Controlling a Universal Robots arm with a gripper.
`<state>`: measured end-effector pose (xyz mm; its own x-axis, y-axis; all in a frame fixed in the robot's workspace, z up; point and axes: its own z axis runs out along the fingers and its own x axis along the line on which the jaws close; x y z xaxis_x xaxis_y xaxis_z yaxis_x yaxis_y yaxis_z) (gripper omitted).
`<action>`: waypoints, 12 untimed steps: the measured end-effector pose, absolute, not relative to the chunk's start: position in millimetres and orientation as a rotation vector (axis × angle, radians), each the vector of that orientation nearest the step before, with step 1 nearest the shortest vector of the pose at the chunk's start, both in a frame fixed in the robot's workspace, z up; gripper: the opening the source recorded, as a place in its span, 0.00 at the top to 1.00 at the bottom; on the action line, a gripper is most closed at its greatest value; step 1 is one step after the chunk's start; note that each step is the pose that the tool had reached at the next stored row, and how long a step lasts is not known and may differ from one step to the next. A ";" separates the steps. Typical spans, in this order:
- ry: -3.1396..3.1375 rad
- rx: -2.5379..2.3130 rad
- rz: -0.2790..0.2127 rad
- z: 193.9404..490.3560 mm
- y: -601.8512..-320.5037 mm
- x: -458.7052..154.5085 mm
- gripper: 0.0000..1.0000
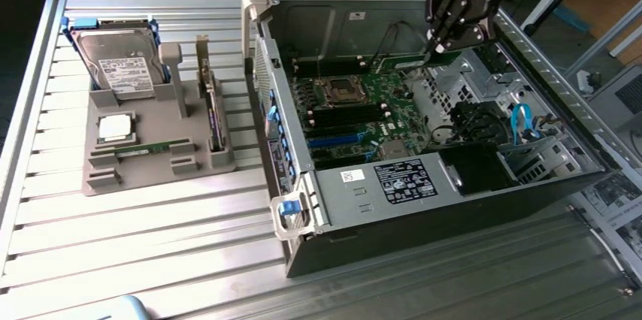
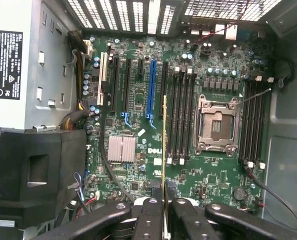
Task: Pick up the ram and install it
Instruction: 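Insert the ram into the slot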
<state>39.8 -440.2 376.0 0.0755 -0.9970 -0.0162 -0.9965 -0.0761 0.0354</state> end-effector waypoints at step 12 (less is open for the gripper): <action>-2.125 2.293 -0.056 366.8 -440.2 38.6 0.87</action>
<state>38.6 -440.2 366.8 0.0755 -0.9970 -0.0162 -0.9965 -0.0760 0.0354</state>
